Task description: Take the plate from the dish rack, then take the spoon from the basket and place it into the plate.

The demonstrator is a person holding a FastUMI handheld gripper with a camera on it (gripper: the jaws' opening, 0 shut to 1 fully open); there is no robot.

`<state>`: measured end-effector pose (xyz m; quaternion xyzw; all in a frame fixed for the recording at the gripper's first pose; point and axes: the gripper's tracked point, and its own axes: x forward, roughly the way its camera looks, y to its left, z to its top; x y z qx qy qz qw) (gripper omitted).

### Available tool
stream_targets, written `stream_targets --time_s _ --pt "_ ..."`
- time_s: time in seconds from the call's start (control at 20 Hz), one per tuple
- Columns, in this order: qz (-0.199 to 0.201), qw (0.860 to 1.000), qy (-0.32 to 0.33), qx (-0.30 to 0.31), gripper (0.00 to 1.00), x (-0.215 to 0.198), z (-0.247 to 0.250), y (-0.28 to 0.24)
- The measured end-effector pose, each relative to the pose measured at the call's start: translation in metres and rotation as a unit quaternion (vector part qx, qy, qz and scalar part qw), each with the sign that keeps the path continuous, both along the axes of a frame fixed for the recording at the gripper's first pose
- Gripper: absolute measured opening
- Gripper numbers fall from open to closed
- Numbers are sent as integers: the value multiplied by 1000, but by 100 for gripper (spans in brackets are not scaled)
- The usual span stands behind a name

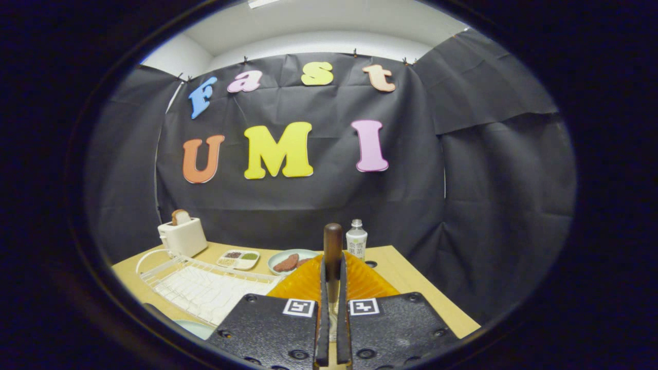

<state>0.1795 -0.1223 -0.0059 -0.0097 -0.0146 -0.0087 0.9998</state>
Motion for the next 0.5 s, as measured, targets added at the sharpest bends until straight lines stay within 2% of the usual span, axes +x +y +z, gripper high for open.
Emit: stream_targets --time_s 0.25,0.5 --pt "-16 1000 -17 -19 11 -51 -2 31" --pt "-9 1000 -10 -22 11 -88 -26 71"
